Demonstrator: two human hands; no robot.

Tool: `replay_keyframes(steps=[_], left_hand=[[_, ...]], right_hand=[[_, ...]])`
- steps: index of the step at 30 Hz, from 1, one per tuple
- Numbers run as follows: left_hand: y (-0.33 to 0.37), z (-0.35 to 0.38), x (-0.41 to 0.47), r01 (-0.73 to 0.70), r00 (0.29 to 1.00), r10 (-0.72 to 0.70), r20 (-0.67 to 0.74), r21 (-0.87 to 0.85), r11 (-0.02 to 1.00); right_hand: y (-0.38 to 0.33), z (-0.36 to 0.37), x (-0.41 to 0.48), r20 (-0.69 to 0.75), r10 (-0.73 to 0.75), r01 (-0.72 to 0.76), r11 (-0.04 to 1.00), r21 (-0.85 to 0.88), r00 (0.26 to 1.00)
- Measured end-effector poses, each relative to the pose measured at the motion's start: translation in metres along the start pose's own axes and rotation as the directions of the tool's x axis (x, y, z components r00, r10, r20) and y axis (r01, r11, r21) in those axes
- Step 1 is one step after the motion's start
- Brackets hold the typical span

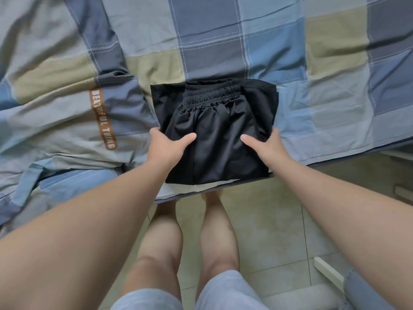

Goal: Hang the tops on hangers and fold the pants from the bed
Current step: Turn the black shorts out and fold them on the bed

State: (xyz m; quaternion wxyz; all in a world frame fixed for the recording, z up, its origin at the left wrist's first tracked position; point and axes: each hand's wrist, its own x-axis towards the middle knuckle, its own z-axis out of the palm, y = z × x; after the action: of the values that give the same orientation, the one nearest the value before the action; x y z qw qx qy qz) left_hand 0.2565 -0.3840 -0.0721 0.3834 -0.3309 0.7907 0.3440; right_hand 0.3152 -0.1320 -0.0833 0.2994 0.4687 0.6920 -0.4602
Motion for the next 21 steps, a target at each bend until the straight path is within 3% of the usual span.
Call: replay_keyframes(steps=[6, 9, 13, 16, 21], left_hand=[[0.004, 0.003, 0.005, -0.006, 0.992, 0.014, 0.129, -0.065, 0.998], [0.006, 0.000, 0.001, 0.027, 0.983, -0.008, 0.184, -0.102, 0.994], [0.008, -0.013, -0.014, 0.087, 0.959, -0.062, 0.276, -0.078, 0.993], [0.007, -0.035, -0.034, 0.146, 0.929, -0.141, 0.343, 0.010, 0.989], [0.000, -0.079, -0.085, 0.164, 0.879, -0.224, 0.421, 0.173, 0.971]], right_hand=[[-0.003, 0.010, 0.007, -0.003, 0.050, -0.050, 0.996, 0.079, 0.999], [-0.005, 0.014, 0.002, -0.025, 0.128, -0.121, 0.973, 0.197, 0.991], [-0.012, 0.008, -0.017, 0.178, 0.305, -0.343, 0.905, 0.251, 0.936], [-0.012, -0.002, -0.045, 0.333, 0.350, -0.435, 0.871, 0.228, 0.876], [-0.001, -0.020, -0.119, 0.341, 0.337, -0.446, 0.835, 0.322, 0.878]])
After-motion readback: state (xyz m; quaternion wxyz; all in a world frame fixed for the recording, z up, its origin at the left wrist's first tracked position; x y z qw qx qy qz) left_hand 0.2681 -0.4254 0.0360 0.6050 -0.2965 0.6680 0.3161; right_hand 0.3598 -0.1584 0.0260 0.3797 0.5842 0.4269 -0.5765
